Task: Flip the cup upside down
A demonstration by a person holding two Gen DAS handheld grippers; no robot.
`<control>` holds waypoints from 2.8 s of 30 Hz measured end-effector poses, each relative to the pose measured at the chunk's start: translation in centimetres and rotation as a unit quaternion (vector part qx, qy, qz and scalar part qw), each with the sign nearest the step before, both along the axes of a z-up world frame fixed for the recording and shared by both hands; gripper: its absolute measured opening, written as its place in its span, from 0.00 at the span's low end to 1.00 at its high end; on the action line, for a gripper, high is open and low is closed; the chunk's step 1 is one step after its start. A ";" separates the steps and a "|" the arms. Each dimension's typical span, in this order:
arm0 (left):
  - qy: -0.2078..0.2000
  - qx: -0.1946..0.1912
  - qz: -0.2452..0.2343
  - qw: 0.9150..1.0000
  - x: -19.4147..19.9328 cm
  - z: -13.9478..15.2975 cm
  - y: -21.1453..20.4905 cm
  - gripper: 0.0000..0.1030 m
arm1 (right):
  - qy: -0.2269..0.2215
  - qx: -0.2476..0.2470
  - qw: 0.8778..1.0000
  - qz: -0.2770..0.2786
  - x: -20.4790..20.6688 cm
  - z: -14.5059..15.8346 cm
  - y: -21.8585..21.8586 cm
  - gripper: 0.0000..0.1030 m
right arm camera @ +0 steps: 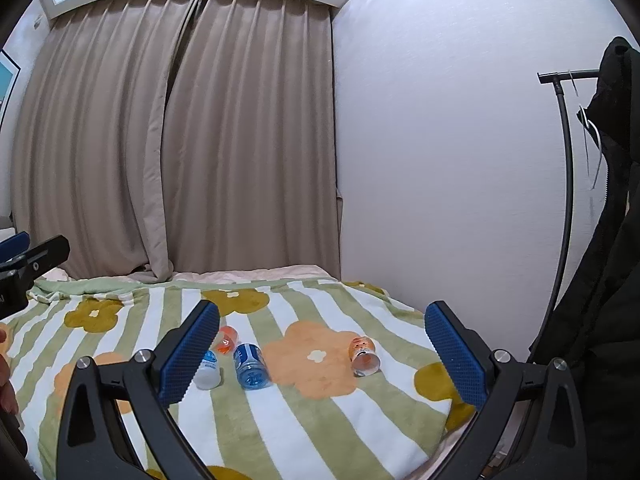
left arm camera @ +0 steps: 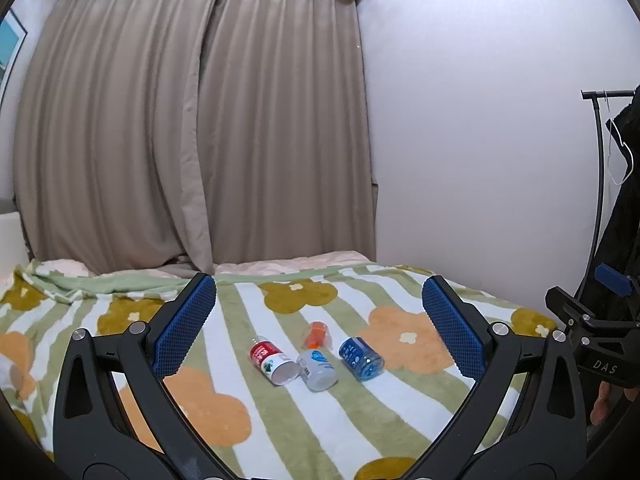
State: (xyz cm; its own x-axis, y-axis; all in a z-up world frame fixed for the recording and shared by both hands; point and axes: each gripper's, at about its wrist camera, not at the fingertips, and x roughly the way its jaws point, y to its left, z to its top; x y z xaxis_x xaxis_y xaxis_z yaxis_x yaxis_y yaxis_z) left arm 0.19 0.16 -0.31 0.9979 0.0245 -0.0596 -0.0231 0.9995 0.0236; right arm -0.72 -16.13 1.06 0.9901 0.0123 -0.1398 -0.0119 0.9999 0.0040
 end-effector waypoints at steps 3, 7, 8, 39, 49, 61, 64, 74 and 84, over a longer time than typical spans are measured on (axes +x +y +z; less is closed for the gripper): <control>0.000 0.000 0.000 1.000 0.0 0.0 0.0 1.00 | -0.002 0.001 1.000 0.002 0.0 0.0 0.1 1.00; 0.001 -0.002 -0.002 1.000 0.1 0.0 0.0 1.00 | -0.002 0.002 1.000 0.001 0.1 0.1 0.0 1.00; 0.000 -0.001 -0.001 1.000 0.1 -0.1 0.1 1.00 | -0.002 0.003 1.000 0.002 0.2 0.2 -0.1 1.00; 0.005 -0.020 -0.005 1.000 0.2 -0.5 0.7 1.00 | -0.016 0.007 1.000 -0.006 -0.3 -0.3 0.1 1.00; 0.007 -0.018 -0.006 1.000 0.2 -0.4 0.7 1.00 | -0.016 0.008 1.000 -0.006 -0.4 -0.3 0.1 1.00; 0.007 -0.019 -0.006 1.000 0.2 -0.4 0.6 1.00 | -0.017 0.008 1.000 -0.004 -0.4 -0.4 0.3 1.00; 0.008 -0.019 -0.005 1.000 0.2 -0.4 0.5 1.00 | -0.016 0.007 1.000 -0.004 -0.4 -0.4 0.2 1.00; 0.014 -0.023 -0.004 1.000 0.0 -0.4 1.1 1.00 | -0.010 0.006 1.000 0.004 -0.3 -0.3 0.6 1.00; 0.072 -0.039 0.015 0.996 4.4 -0.6 5.2 1.00 | 0.066 -0.025 0.994 0.084 7.8 1.1 2.9 1.00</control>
State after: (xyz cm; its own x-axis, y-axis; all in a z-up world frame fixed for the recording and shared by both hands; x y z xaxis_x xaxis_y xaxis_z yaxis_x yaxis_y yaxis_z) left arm 4.56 5.36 -0.88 0.9776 0.0444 -0.2059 -0.0556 0.9973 -0.0486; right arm 7.10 -13.26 2.18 0.9479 0.1649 -0.2725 -0.1805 0.9830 -0.0330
